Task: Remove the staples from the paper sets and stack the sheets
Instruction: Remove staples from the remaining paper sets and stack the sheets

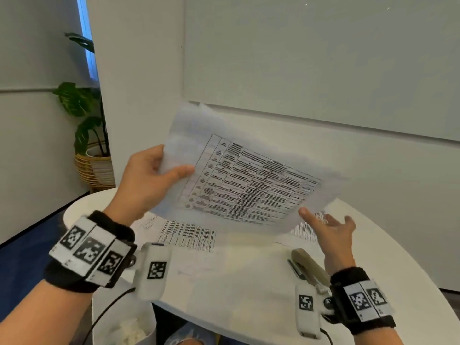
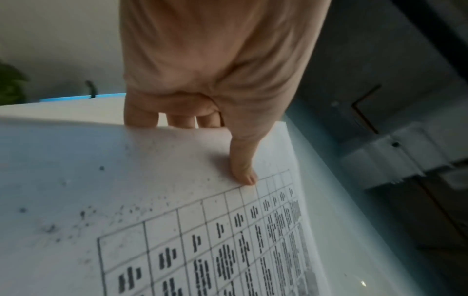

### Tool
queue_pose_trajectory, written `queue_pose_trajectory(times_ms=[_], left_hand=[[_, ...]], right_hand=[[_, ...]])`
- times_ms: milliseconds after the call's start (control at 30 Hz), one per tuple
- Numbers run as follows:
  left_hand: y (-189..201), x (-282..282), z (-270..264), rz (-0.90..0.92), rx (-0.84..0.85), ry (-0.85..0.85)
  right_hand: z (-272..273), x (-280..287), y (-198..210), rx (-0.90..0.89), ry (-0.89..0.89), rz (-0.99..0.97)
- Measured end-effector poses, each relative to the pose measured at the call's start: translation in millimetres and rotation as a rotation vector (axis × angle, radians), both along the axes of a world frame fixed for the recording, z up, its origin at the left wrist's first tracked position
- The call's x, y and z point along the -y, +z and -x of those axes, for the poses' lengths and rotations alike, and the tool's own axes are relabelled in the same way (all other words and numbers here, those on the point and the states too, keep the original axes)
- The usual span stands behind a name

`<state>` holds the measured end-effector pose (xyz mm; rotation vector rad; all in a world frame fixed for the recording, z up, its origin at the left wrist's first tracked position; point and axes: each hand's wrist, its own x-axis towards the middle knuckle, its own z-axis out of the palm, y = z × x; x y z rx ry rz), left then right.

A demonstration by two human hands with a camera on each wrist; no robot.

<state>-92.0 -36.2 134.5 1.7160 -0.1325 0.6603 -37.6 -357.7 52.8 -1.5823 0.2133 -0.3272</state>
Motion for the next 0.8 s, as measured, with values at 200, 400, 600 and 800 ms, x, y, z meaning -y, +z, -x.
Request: queue_pose_trajectory(times_ms=[200,400,600,800], left_hand=[[-47,-10,-5,0.148,-0.11,-0.096],[-63,-19,-7,0.232,-0.056,0.016],[-90,-21,-13,0.22,-0.211,0.049],[-115,-9,-11,0.193,-0.261,0.112]], right_hand=[[3,-3,-6,0.119,0.289,-0.143],[8,-4,11,0.352,0.187,-0.233],[13,-10,4,0.266,0.37,-0.134],[14,-20,-29,0.099,0.393,0.004]])
